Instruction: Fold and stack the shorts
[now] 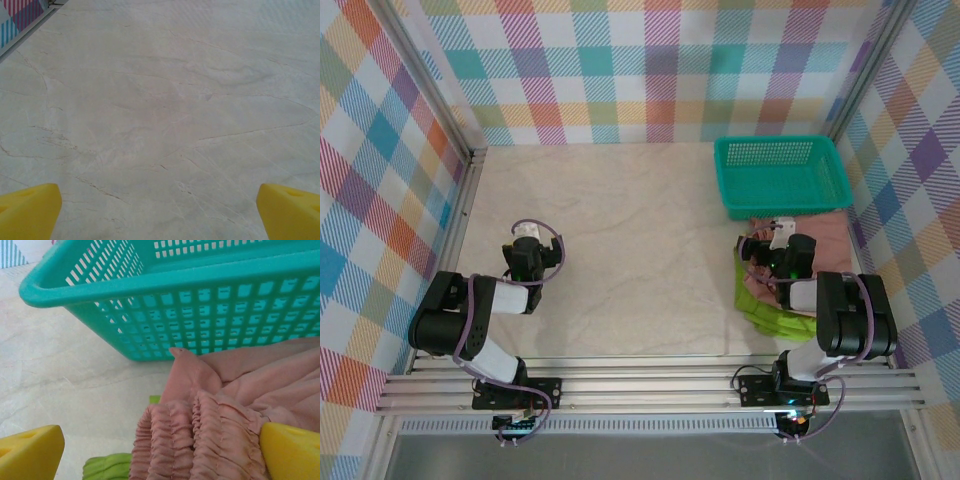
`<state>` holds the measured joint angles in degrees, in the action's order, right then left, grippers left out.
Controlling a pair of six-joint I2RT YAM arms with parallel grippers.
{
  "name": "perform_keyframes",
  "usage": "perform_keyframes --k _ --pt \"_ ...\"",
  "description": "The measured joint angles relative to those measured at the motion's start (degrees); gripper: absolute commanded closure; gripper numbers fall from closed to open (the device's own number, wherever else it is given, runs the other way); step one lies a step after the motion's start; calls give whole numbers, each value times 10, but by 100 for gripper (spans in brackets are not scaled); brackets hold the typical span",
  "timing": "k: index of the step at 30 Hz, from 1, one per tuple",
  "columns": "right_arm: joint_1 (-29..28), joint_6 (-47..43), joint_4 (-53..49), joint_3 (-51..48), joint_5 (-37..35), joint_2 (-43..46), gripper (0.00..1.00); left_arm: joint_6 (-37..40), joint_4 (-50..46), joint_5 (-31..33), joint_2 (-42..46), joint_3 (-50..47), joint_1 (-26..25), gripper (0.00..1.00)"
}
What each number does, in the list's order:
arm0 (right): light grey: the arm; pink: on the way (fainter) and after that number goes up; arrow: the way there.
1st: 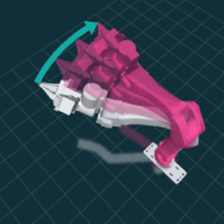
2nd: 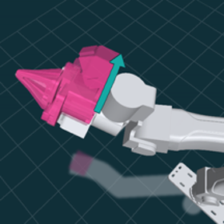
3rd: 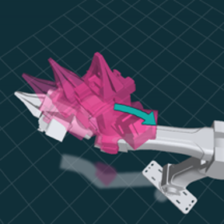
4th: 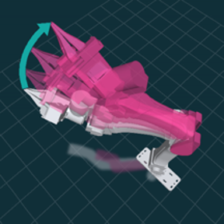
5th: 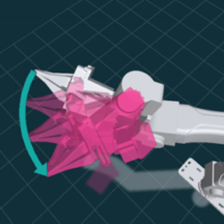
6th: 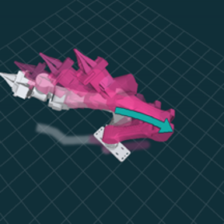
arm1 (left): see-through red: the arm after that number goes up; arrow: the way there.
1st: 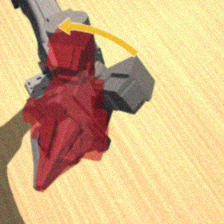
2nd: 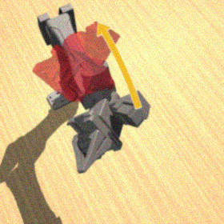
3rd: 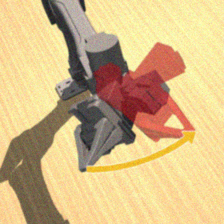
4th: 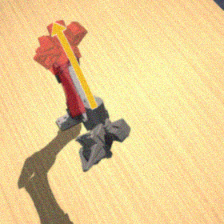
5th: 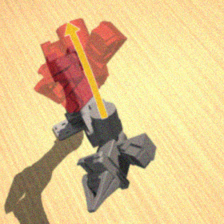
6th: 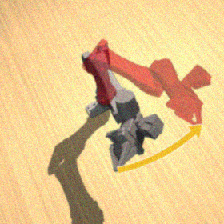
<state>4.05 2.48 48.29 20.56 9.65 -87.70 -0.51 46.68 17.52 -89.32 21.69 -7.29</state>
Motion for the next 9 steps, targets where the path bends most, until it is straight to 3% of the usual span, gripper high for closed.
perform_keyframes --k 9 --pt "-8 -2 1 10 -7 0 1 0 0 -10 0 7 7 0"
